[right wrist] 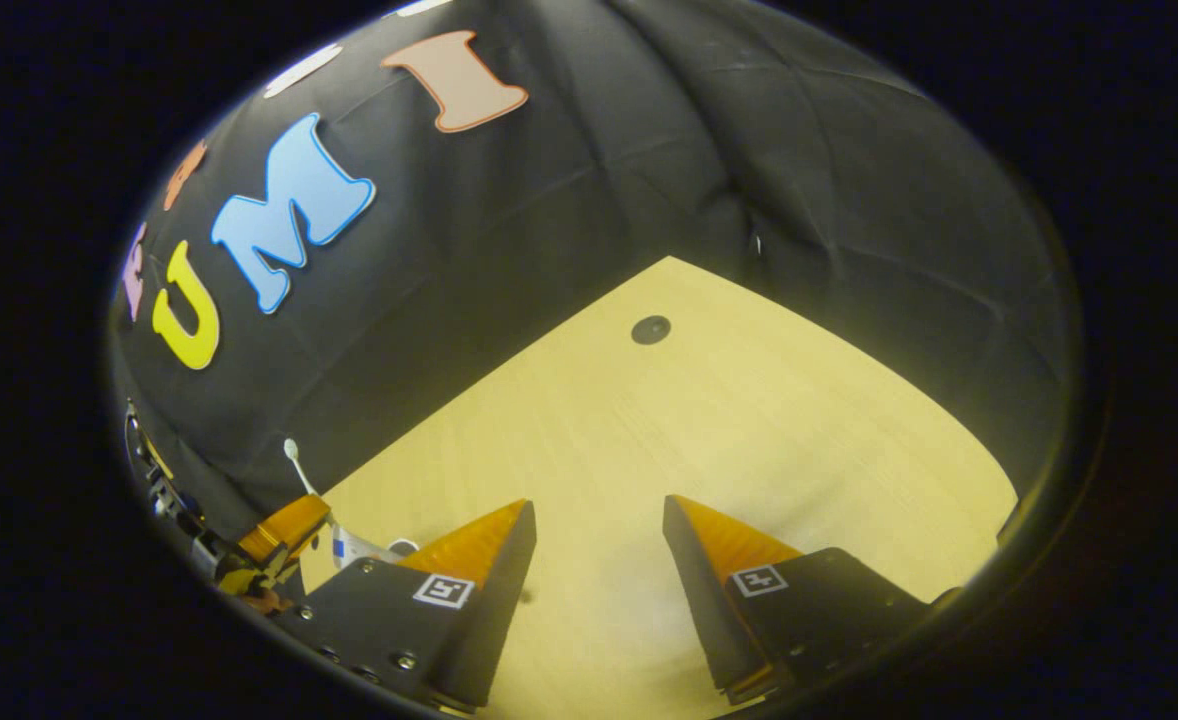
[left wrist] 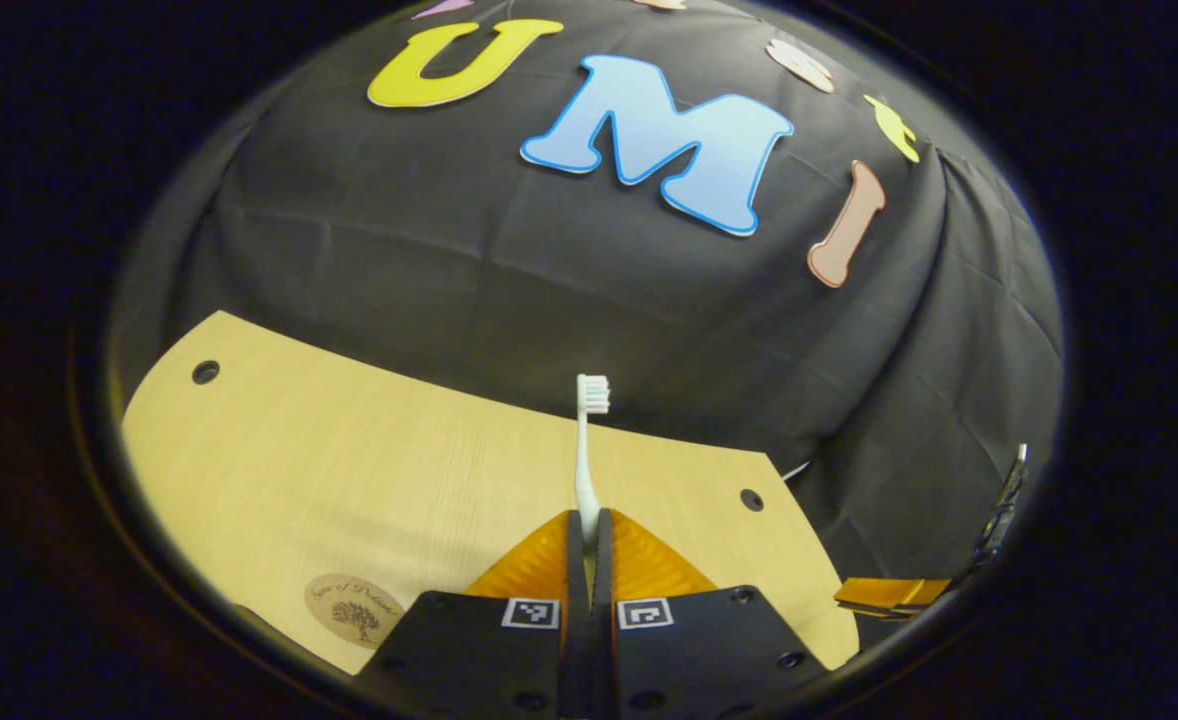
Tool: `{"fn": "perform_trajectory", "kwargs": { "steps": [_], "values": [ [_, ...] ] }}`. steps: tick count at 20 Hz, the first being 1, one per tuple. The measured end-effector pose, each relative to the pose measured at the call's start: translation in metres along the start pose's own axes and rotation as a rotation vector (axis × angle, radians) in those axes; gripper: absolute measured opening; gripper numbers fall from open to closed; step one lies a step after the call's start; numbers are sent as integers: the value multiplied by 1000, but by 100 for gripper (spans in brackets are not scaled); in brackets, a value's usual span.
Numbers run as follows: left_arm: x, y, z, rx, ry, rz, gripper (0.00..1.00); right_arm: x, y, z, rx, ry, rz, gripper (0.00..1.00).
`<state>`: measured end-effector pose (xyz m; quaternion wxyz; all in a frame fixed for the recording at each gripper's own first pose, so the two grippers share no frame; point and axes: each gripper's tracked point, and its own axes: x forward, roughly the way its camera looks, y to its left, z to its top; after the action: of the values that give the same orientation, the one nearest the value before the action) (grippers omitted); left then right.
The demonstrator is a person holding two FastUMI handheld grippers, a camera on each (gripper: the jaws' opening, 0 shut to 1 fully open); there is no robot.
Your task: Put the toothbrush and toothpaste on the desktop into the cup, then pick up the cup and place it on the coaster on the desktop.
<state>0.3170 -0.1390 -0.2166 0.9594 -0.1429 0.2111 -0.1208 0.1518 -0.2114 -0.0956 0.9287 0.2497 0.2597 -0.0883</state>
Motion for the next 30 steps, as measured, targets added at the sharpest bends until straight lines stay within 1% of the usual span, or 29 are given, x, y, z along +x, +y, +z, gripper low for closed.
{"fn": "perform_trajectory", "kwargs": {
  "steps": [2, 5, 8, 10, 11, 14, 16, 17, 18, 19, 20, 22, 23, 24, 25, 26, 27, 29, 30],
  "values": [
    [5, -2, -9, -6, 5, 11, 7, 0, -7, 4, 10, 2, -4, 78],
    [14, 4, -30, 17, 51, 91, 8, 2, -13, 8, 22, 8, -5, 78],
    [18, 11, -38, 33, 40, 148, 8, 3, -19, 8, 25, 15, -7, 78],
    [15, 13, -42, 44, 30, 171, 8, 4, -23, 8, 28, 18, -4, 78],
    [14, 13, -43, 61, 15, 182, 8, 4, -23, 8, 32, 20, -3, 78],
    [5, 15, -50, 168, -20, 243, 8, 4, -21, 9, 43, 24, 2, 78],
    [-1, 15, -59, 228, -29, 259, 8, 4, -19, 9, 41, 24, 5, 78],
    [0, 14, -65, 245, -27, 261, 11, 3, -18, 9, 37, 23, 7, 78],
    [-2, 16, -70, 260, -29, 275, 8, 1, -16, 9, 34, 22, 9, 78],
    [-4, 18, -73, 267, -34, 283, 8, 0, -15, 8, 31, 22, 11, 78],
    [-10, 23, -75, 273, -39, 301, 10, -2, -13, 8, 29, 20, 13, 78],
    [-14, 22, -76, 273, -43, 295, 14, -4, -12, 7, 23, 18, 15, 78],
    [-15, 24, -80, 279, -41, 296, 17, -5, -11, 7, 21, 18, 16, 78],
    [-19, 28, -80, 297, -45, 304, 18, -7, -10, 6, 18, 19, 16, 78],
    [-26, 31, -82, 310, -46, 314, 32, -7, -8, 5, 15, 18, 19, 78],
    [-31, 34, -84, 317, -44, 318, 37, -9, -7, 4, 12, 18, 22, 78],
    [-36, 35, -87, 320, -41, 319, 54, -9, -4, 2, 9, 21, 25, 78],
    [-50, 39, -84, 321, -59, 342, 65, -9, 1, -1, -2, 26, 33, 78],
    [-58, 40, -80, 314, -77, 344, 69, -9, 4, -4, -8, 29, 39, 78]
  ]
}}
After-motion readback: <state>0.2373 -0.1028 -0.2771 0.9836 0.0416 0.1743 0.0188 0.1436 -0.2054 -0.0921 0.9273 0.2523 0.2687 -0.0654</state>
